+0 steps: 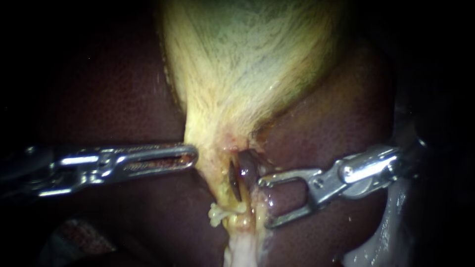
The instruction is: Going back second clip left tube
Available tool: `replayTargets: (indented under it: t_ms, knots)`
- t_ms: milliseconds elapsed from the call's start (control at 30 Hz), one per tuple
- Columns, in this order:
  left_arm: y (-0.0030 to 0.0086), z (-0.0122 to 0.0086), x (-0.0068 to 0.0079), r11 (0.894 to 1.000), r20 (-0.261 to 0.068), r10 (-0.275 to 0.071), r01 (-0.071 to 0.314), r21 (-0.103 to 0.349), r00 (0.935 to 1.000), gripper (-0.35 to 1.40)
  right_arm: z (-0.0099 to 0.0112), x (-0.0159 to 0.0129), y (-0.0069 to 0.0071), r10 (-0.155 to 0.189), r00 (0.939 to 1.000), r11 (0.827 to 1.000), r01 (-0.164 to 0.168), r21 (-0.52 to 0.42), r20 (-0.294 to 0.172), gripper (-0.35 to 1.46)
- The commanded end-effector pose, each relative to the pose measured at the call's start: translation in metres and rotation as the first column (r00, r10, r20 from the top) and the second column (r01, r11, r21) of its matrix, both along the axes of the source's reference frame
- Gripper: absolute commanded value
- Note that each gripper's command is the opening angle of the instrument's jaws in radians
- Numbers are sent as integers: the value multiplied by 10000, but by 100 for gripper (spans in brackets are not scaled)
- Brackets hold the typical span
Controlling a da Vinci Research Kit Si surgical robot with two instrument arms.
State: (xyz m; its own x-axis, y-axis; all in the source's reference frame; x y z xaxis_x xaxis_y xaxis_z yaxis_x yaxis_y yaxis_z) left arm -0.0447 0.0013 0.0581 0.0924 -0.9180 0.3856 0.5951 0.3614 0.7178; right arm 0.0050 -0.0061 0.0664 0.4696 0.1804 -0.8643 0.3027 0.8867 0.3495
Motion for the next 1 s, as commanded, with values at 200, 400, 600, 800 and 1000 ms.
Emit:
replayTargets:
  t_ms: [200, 400, 600, 800, 1000]
  knots:
    - [1, 1, 0, 10000, -9, -5, 5, 8, 10000, -35, -20, -27, 20, 17, 10000, 9987, -19, -514, -38, 60]
    - [4, 8, 0, 10000, -33, -33, 33, -6, 10000, -35, -30, -35, 29, 41, 10000, 9980, -44, -628, -39, 60]
    - [2, 34, -10, 9999, -114, -59, 57, -163, 9999, -35, -32, -36, 29, 15, 10000, 9973, -20, -738, -67, 60]
    - [-1, 62, -25, 9998, -204, 27, -31, -185, 9998, -35, -32, -36, 29, -29, 9999, 9965, 21, -837, -102, 60]
    - [-8, 72, -40, 9997, -207, 200, -203, -127, 9996, -35, -33, -36, 29, 4, 9999, 9966, -16, -821, -150, 60]
